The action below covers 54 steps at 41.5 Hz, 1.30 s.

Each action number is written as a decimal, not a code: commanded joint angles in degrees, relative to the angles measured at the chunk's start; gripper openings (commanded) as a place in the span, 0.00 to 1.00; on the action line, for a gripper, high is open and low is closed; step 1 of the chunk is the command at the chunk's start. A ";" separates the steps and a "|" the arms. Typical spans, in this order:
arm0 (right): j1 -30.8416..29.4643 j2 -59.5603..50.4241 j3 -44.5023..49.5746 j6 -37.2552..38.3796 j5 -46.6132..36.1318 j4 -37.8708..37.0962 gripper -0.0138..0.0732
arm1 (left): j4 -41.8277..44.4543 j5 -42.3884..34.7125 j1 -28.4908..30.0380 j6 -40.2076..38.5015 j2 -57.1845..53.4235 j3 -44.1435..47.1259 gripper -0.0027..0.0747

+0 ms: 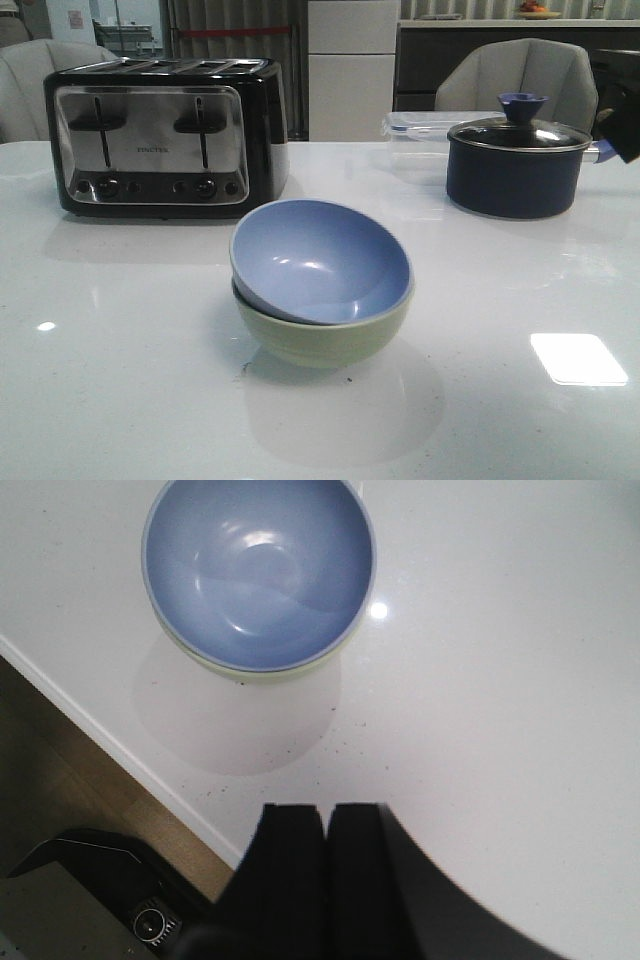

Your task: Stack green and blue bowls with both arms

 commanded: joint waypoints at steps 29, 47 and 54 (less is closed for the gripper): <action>-0.23 -0.77 -1.60 -0.75 -2.98 -0.57 0.22 | -4.57 -42.08 27.37 -0.55 -25.08 32.24 0.16; -0.23 -0.77 -1.60 -0.75 -2.89 -0.57 0.22 | -3.59 -46.01 27.53 -0.32 -28.29 35.35 0.16; -0.23 -0.77 -1.60 -0.75 -2.95 -0.57 0.22 | -3.59 -46.01 27.53 -0.19 -28.16 35.35 0.16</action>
